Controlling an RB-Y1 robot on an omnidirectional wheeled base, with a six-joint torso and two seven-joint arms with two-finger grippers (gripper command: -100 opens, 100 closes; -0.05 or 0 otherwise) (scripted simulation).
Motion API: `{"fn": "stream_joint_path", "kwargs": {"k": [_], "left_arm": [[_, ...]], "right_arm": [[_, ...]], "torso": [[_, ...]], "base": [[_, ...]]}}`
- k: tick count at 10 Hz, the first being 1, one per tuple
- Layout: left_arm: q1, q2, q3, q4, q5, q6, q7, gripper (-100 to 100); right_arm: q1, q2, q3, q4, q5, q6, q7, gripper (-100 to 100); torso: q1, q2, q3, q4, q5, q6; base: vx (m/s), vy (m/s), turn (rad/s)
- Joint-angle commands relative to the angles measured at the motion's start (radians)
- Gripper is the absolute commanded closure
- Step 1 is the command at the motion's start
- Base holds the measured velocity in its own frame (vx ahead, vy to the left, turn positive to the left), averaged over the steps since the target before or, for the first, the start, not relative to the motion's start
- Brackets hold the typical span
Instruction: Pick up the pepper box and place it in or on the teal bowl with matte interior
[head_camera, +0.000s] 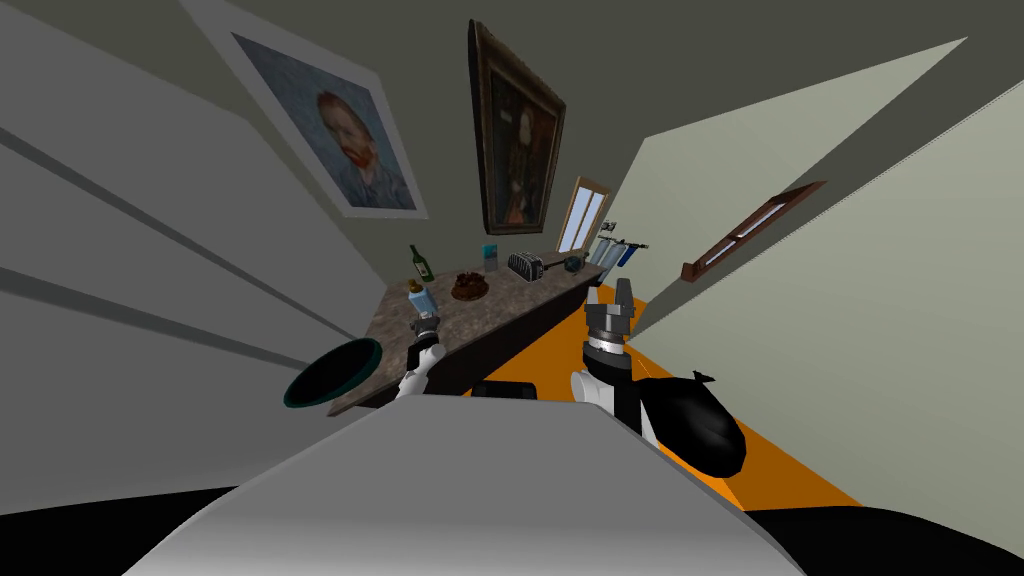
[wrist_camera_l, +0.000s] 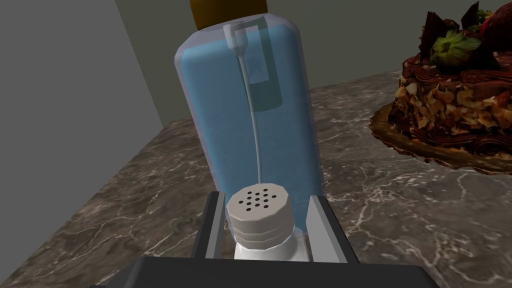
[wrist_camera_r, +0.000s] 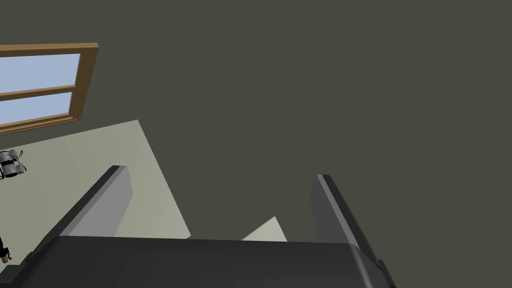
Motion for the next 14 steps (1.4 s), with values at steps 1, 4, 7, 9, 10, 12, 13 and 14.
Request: {"fn": "stream_joint_path", "kwargs": {"k": [1,4,7,9,10,12,13,14], "left_arm": [[0.0,0.0,0.0,0.0,0.0,0.0,0.0,100],[-0.007,0.006,-0.006,-0.011,0.011,0.012,0.0,100],[-0.024,0.018,-0.017,-0.032,0.035,0.045,0.0,100],[-0.035,0.026,-0.023,-0.045,0.049,0.069,-0.001,100],[-0.048,0.036,-0.029,-0.058,0.065,0.098,-0.003,100],[-0.068,0.054,-0.034,-0.077,0.088,0.148,-0.007,100],[-0.075,0.061,-0.034,-0.083,0.096,0.167,-0.009,100],[-0.082,0.068,-0.034,-0.089,0.103,0.186,-0.01,100]], "right_arm": [[0.0,0.0,0.0,0.0,0.0,0.0,0.0,0],[0.0,0.0,0.0,0.0,0.0,0.0,0.0,0],[0.0,0.0,0.0,0.0,0.0,0.0,0.0,0],[0.0,0.0,0.0,0.0,0.0,0.0,0.0,0],[0.0,0.0,0.0,0.0,0.0,0.0,0.0,0],[0.0,0.0,0.0,0.0,0.0,0.0,0.0,0],[0.0,0.0,0.0,0.0,0.0,0.0,0.0,0],[0.0,0.0,0.0,0.0,0.0,0.0,0.0,0]], "torso": [[0.0,0.0,0.0,0.0,0.0,0.0],[-0.004,0.004,0.001,0.0,0.0,0.0],[-0.008,0.011,0.005,-0.001,0.001,-0.001],[-0.011,0.014,0.006,-0.001,0.001,-0.001],[-0.011,0.013,0.006,-0.001,0.0,-0.001],[-0.011,0.011,0.005,-0.001,0.0,-0.001],[-0.011,0.012,0.005,-0.001,0.0,-0.002],[-0.009,0.012,0.005,-0.001,0.0,-0.001]], "base": [[0.0,0.0,0.0],[-0.058,-0.064,0.049],[-0.146,-0.124,0.097],[-0.177,-0.143,0.125],[-0.144,-0.149,0.18],[-0.152,-0.133,0.202],[-0.164,-0.106,0.16],[-0.132,-0.054,0.09]]}}
